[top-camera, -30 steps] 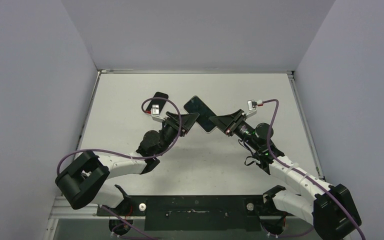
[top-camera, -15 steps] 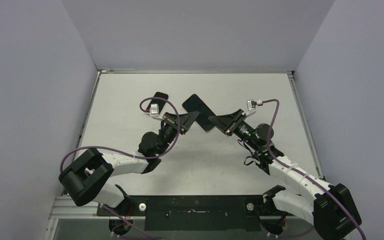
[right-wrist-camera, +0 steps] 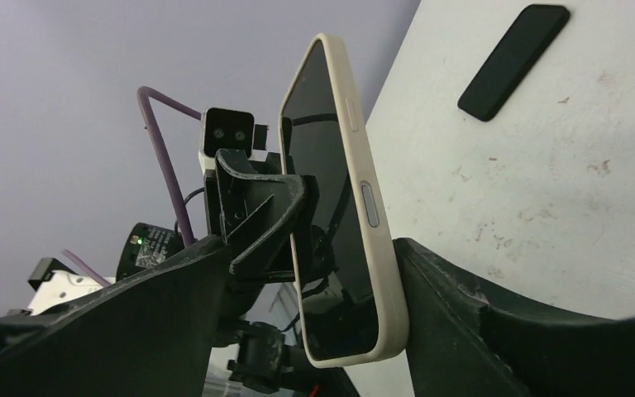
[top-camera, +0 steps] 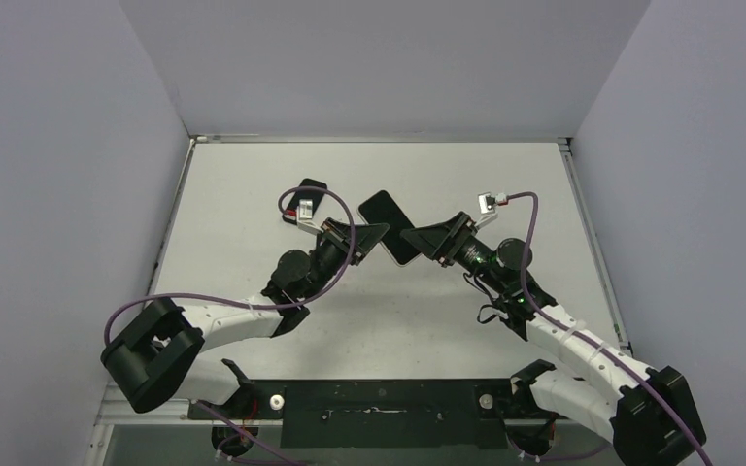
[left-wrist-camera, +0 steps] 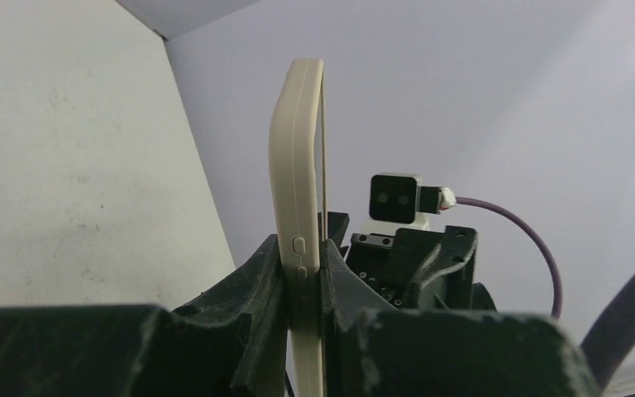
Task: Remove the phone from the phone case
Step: Adjust the phone, then remove the phone case from the phone.
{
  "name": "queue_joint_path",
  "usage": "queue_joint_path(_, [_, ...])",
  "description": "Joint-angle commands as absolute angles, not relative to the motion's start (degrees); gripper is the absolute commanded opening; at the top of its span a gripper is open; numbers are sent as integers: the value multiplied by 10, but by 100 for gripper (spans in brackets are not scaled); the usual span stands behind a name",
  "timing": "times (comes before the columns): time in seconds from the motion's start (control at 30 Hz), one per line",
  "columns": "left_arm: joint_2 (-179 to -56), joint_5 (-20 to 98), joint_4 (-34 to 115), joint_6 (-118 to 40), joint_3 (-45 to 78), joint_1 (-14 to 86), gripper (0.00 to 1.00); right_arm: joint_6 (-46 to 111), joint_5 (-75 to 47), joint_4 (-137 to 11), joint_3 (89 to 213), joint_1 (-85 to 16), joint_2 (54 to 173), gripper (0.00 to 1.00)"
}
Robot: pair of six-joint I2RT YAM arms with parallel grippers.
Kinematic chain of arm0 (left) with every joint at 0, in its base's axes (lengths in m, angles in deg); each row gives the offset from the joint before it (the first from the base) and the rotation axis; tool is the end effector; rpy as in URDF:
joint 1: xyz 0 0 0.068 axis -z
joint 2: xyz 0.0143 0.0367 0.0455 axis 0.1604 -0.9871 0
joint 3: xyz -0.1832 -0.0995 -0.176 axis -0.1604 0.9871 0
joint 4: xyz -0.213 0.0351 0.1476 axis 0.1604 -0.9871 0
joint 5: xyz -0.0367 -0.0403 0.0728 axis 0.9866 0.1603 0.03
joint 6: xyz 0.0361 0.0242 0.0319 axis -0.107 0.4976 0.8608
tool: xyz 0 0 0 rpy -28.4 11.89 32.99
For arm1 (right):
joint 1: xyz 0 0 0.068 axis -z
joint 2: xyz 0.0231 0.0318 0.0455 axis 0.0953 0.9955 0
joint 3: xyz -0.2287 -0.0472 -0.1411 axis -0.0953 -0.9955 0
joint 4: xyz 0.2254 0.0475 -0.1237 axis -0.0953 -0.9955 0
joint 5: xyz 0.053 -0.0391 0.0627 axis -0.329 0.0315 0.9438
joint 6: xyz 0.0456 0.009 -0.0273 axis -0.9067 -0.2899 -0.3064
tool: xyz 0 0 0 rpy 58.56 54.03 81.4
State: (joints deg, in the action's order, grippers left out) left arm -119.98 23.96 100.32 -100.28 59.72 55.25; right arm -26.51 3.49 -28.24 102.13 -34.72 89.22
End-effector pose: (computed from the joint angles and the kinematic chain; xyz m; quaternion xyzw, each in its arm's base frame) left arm 0.1961 -0.1973 0.2488 -0.1897 0.5982 -0.6520 0.4255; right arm 0.1877 0.1226 0.2706 0.0551 0.6825 0.6275 0.3707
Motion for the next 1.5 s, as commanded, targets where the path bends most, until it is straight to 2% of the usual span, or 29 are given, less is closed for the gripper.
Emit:
queue_joint_path(0.0, [-1152,241,983,-995,566,545,0,-156,24,-346,1074,-348,855,76])
queue_joint_path(0.1, [-1147,248,994,-1008,578,534,0,-106,15,-386,1085,-344,840,85])
queue_joint_path(0.2, [-1146,252,1008,-1020,591,527,0,-77,9,-414,1090,-328,827,87])
queue_joint_path(0.33, [-1140,241,1009,-1020,599,523,0,-65,-19,-426,1079,-313,798,85])
queue_joint_path(0.6, [-1139,228,973,-1031,587,514,0,-49,-31,-323,1001,-295,749,81])
queue_joint_path(0.87, [-1162,198,977,-1059,558,518,0,-117,27,-222,982,-312,810,80])
queue_joint_path(1.17, [-1202,178,1003,-1079,515,532,0,-161,12,-135,969,-353,859,73])
queue_joint_path(1.47, [-1213,160,1029,-1098,514,547,0,-167,1,-116,984,-379,887,68])
